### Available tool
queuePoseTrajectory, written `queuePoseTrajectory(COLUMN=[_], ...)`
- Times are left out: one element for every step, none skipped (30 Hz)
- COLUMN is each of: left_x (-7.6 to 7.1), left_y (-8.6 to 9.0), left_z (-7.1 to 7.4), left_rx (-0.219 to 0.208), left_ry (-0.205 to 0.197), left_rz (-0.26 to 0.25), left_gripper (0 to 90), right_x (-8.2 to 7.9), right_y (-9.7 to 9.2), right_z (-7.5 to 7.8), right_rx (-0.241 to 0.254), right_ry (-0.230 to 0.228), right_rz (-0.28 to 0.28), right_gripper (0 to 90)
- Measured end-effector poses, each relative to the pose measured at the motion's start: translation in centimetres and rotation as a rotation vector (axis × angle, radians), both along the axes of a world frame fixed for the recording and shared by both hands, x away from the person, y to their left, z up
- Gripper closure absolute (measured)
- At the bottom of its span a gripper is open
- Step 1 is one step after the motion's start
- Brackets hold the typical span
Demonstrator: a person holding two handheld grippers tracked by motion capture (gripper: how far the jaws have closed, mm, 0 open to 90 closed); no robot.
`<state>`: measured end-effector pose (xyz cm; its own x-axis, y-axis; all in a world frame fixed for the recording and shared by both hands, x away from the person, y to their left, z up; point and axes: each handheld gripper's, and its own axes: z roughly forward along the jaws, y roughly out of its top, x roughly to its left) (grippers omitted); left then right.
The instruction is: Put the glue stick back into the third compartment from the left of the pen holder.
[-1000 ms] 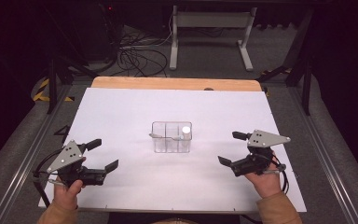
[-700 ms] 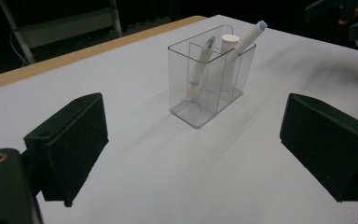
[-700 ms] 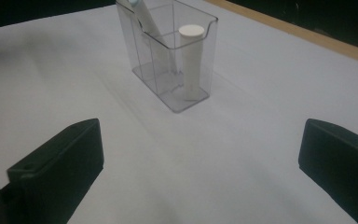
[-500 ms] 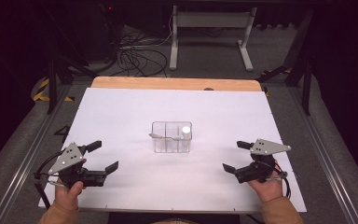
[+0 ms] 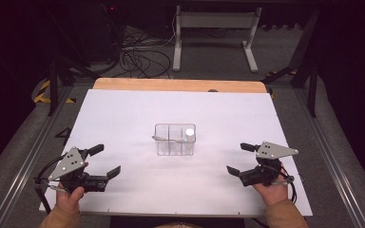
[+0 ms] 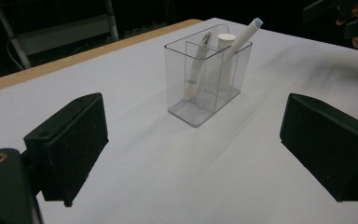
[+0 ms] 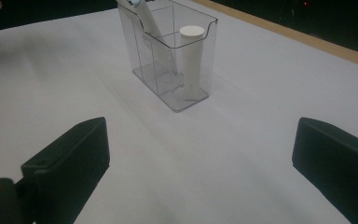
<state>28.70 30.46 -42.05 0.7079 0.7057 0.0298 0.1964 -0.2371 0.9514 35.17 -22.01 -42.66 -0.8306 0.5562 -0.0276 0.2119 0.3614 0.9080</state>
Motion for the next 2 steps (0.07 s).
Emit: queuePoseTrajectory(left_x=[0.02, 0.04], left_y=[0.0, 0.0], left_z=[-0.04, -0.09], left_rx=[0.003, 0.005], left_ry=[0.002, 0.006], left_rz=[0.003, 0.005], left_gripper=[8.2, 8.2], right_x=[0.0, 0.0], right_y=[0.04, 0.08], right_z=[-0.01, -0.01], right_rx=[-0.001, -0.002], right_ry=[-0.002, -0.004], right_rz=[0.001, 0.003], right_gripper=[4.3, 4.3])
